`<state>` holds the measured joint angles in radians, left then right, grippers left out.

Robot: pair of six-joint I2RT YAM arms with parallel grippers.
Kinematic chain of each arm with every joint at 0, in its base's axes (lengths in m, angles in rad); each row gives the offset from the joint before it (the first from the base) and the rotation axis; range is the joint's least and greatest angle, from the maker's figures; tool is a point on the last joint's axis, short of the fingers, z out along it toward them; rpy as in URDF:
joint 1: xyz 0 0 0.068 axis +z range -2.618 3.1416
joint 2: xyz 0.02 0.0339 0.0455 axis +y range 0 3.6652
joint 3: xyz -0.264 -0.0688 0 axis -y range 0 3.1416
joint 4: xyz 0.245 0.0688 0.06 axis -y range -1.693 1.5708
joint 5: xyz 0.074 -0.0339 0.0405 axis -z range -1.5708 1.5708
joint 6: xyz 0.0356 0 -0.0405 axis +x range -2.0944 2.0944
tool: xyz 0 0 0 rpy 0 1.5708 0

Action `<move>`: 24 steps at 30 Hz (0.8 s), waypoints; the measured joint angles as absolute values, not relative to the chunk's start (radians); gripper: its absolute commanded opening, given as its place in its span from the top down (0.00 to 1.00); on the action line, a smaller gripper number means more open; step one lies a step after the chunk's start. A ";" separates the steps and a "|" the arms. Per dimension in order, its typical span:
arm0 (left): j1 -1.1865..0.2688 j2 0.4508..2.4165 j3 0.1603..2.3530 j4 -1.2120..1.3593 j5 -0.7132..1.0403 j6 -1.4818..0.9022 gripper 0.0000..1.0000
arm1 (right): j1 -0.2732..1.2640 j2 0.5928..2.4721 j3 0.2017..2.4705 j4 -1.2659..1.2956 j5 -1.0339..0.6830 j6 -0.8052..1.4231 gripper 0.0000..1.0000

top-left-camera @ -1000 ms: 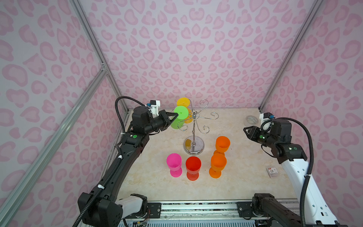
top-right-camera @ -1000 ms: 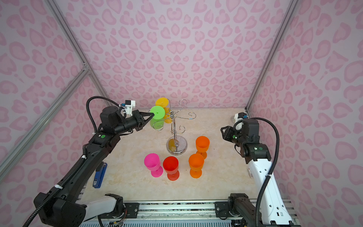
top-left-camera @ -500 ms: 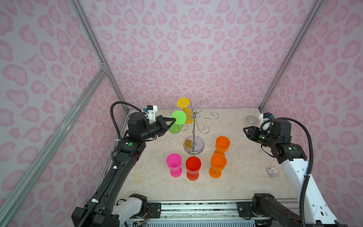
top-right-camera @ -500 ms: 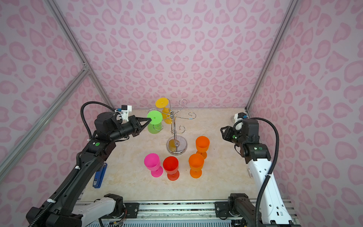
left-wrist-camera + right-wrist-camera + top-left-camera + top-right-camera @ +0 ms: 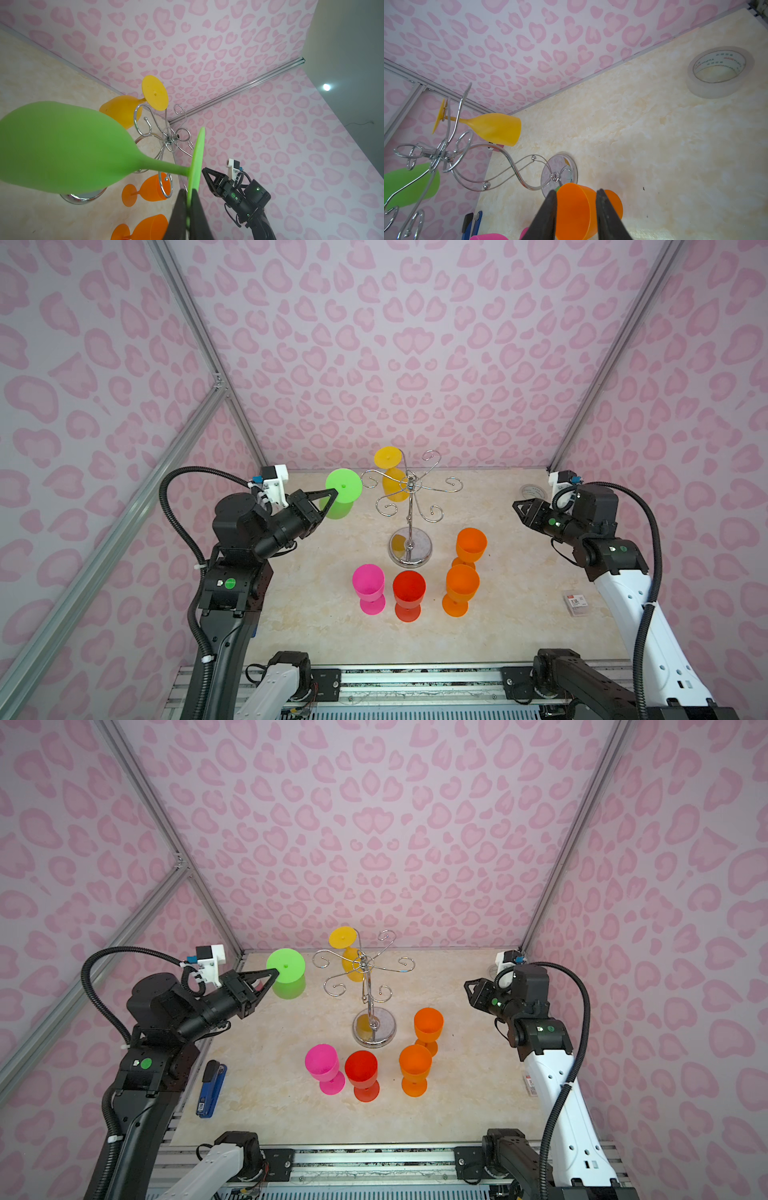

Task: Take the wine glass off the wine glass rack
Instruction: 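Lift the green glass off the rack with the left gripper while the right approaches, then raise the green glass toward the right gripper and close the right gripper on its bowl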

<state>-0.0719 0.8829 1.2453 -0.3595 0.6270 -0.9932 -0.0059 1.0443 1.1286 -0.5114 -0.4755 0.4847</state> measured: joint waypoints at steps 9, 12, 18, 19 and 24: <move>-0.072 0.909 1.364 -0.279 0.605 -1.016 0.98 | 0.083 1.054 1.161 -0.386 -0.492 0.528 0.67; -0.084 0.927 1.372 -0.163 0.631 -1.074 0.98 | 0.115 1.054 1.136 -0.289 -0.515 0.568 0.67; -0.181 1.012 1.358 0.167 0.710 -1.227 0.98 | 0.185 1.110 1.120 -0.038 -0.584 0.671 0.66; -0.200 1.033 1.356 0.218 0.716 -1.255 0.98 | 0.196 1.126 1.120 0.010 -0.598 0.694 0.65; -0.261 1.107 1.292 0.446 0.736 -1.394 0.98 | 0.237 1.214 1.121 0.267 -0.660 0.819 0.62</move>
<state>-0.2611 1.1069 1.2922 0.4461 0.7361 -1.3937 0.2371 1.2137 1.1206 0.2672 -0.6598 0.8192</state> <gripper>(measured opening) 0.069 0.370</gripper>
